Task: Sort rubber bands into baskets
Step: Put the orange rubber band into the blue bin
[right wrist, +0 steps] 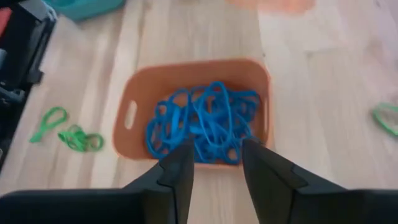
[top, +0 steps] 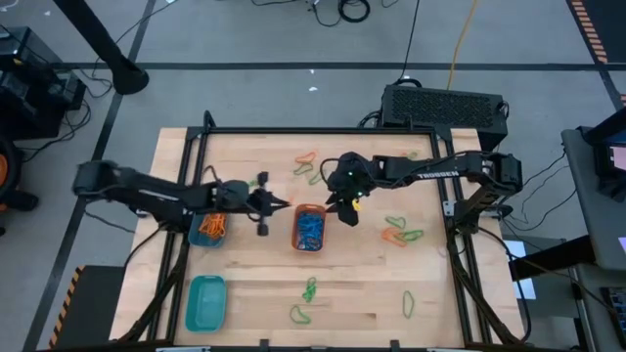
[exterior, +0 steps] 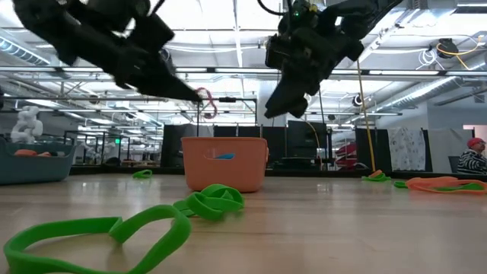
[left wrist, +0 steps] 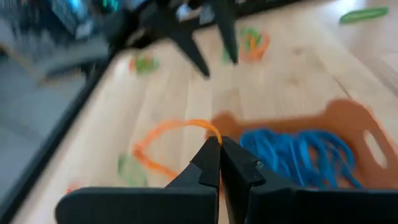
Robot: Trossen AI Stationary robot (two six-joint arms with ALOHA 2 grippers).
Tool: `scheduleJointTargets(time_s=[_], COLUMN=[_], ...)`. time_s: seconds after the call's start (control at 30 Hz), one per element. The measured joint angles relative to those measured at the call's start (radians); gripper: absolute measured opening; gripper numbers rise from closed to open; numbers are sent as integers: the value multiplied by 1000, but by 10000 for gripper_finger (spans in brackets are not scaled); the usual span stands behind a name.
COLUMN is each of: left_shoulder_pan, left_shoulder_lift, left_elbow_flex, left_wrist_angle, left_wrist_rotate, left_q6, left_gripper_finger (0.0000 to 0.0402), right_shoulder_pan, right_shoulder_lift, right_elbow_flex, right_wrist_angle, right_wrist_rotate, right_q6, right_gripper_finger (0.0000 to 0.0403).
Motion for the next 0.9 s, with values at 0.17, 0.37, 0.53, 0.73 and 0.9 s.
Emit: scheduleJointTargets(time_s=[0.17,0.37,0.53,0.73,0.9], left_shoulder_pan=[-56,-127,-156,-179,-189], left_shoulder_lift=[-235,-367,-383,-378,-378], left_elbow_flex=[77,229,313,272,232], left_wrist_angle=[-568,-1224,-1566,-1702,-1701], left_wrist_rotate=[-78,-99,-104,2,23], left_q6=[-321,-781,-1032,-1233,-1238], left_gripper_finger=[5,4,4,4,15], right_shoulder_pan=[11,20,22,31,29], right_shoulder_lift=[0,0,0,0,0], right_elbow_flex=[0,0,0,0,0], right_wrist_angle=[-31,-29,-37,-43,-43], right_wrist_rotate=[94,101,99,94,94], right_q6=[-20,-57,-53,-50,-54], right_gripper_finger=[130,130,130,130,130])
